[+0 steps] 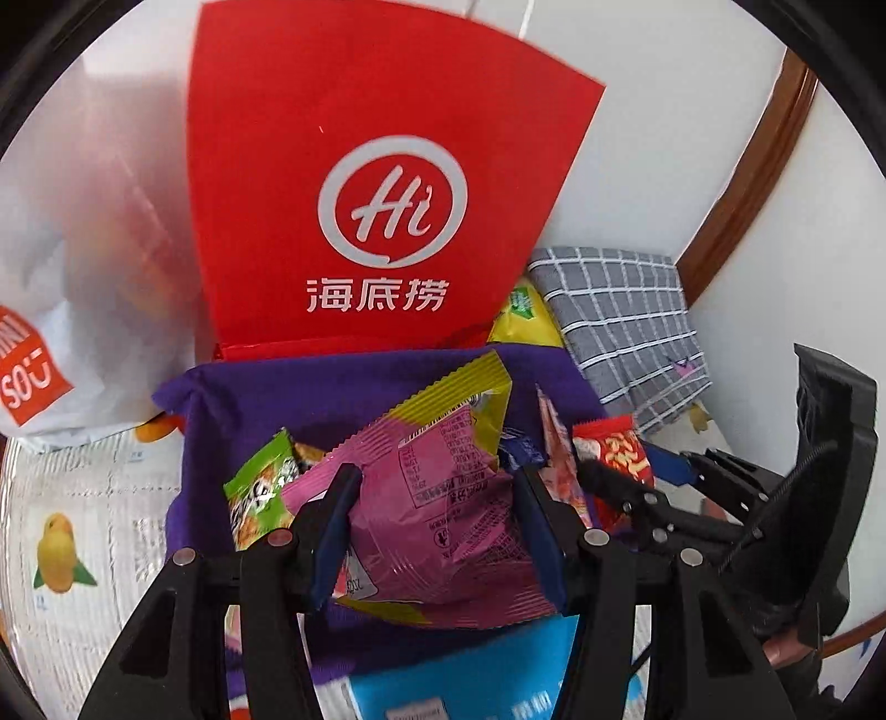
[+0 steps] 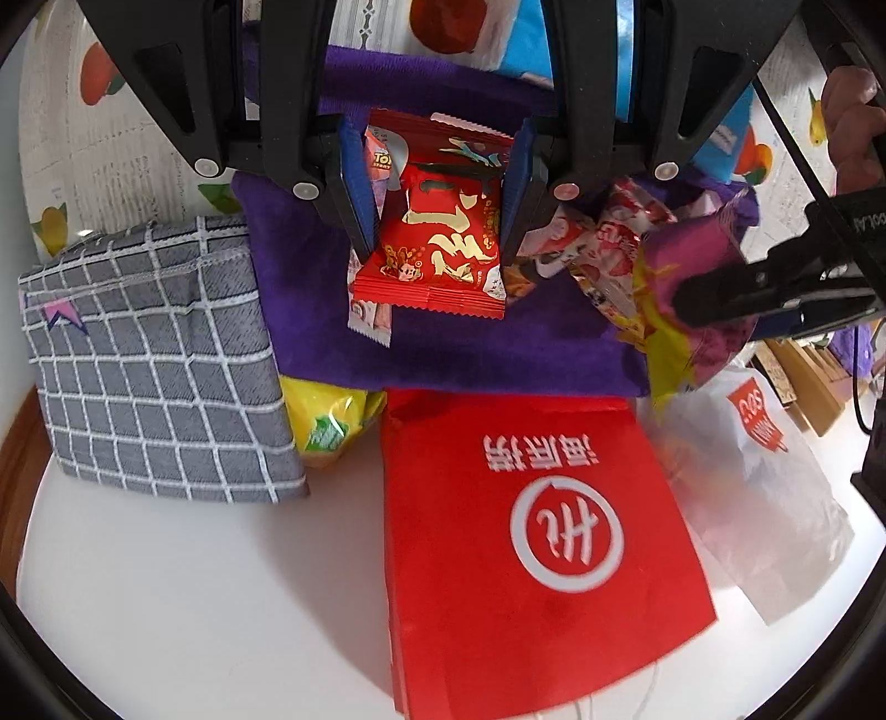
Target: Organize snacks
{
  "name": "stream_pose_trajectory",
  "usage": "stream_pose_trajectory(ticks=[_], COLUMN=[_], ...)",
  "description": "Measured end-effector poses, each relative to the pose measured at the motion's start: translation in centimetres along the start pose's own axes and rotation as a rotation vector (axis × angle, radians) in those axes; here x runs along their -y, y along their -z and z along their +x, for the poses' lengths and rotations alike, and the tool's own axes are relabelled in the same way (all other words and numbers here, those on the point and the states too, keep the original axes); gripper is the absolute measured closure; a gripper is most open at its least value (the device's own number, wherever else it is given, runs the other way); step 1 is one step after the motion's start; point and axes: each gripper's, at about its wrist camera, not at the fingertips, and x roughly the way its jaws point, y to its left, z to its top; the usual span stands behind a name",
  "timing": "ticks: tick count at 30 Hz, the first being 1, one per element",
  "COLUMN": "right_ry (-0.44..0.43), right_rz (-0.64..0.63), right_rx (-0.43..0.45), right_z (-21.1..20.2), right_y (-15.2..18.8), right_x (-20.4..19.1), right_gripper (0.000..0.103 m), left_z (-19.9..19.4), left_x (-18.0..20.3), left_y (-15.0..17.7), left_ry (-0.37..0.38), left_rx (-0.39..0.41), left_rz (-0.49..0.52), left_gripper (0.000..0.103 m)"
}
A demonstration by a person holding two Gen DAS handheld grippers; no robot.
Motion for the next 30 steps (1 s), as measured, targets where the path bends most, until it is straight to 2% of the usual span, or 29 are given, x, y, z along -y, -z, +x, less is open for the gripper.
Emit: stream_pose_trajectory(ticks=[6,12,15,19,25,30], right_ry=[0.01,0.001,0.001,0.031,0.077,0.066], right_rz=[0.004,-0.006,-0.004,0.005,0.02,0.04], right_rx=[-0.039,-0.08,-0.087,-0.019,0.02,0.055], right_z=[1.8,3.1,2.8,0.3,-5.4,-11.9], right_y=[0.7,1.3,1.3,1.4,1.8,3.8], right_x=[0.6,0.3,0.0,-0.3,-1.2,-2.5], right_gripper=[0.062,0.061,0.059,0.035,0.033,0.029], left_z=[2.8,3.5,3.3,0.9,-5.0,-11.2], left_x=[-0.1,-0.2,-0.1,0.3,1.3,2.5], left_y=[-0.3,-0.3,-0.4,0.0,1.2,4.5], left_ry=[-0.017,-0.036,-0.049,-0.062,-0.083,-0.096], left_rx=[-0.039,-0.055,-0.073,-0.039,0.027,0.115], left_rz=[0.001,0.007,0.002,0.014,0.019,0.003], left_gripper=[0.049,0.047,0.037,0.024,0.02,0.017])
